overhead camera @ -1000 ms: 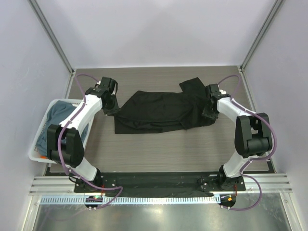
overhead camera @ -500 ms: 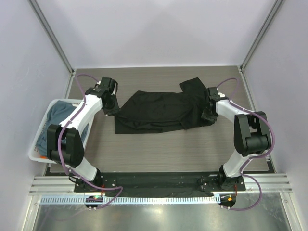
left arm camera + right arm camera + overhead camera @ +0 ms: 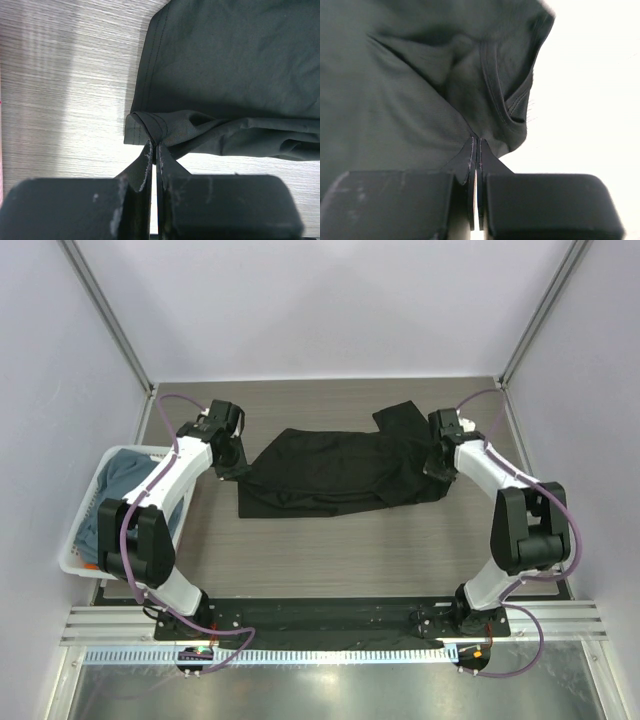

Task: Fold and stack the t-shirts
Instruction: Flatten the tshirt out

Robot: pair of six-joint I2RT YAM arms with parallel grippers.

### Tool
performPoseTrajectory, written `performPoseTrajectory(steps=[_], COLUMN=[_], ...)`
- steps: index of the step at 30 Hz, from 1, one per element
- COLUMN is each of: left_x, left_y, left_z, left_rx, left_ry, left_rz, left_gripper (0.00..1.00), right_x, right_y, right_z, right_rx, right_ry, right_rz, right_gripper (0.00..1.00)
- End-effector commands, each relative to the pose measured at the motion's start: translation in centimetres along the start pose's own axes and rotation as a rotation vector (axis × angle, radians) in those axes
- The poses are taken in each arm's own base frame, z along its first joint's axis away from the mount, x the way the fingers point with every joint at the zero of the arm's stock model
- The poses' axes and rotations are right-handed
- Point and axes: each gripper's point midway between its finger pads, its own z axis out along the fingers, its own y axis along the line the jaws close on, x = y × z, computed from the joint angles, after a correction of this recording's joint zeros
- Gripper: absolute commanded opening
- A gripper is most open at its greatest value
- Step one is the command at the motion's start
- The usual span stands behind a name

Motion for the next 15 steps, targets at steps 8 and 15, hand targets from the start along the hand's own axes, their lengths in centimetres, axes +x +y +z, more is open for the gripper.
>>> performPoseTrajectory(steps=[8, 15], left_x=[-2.9, -4.9], left_y=[-1.8, -2.6], left_z=[-5.0, -11.5], left_rx=[0.102, 0.185], left_ry=[-0.123, -0.248], left_rz=[-0.050, -0.101], left_gripper=[0.00, 0.00], right_x=[-8.1, -11.1], right_y=[-1.8, -4.2], right_z=[-11.3, -21.0], right_rx=[-0.001, -0.039], right_ry=[-0.255, -0.413], right_rz=[0.094, 0.191], right_gripper=[0.01, 0.01])
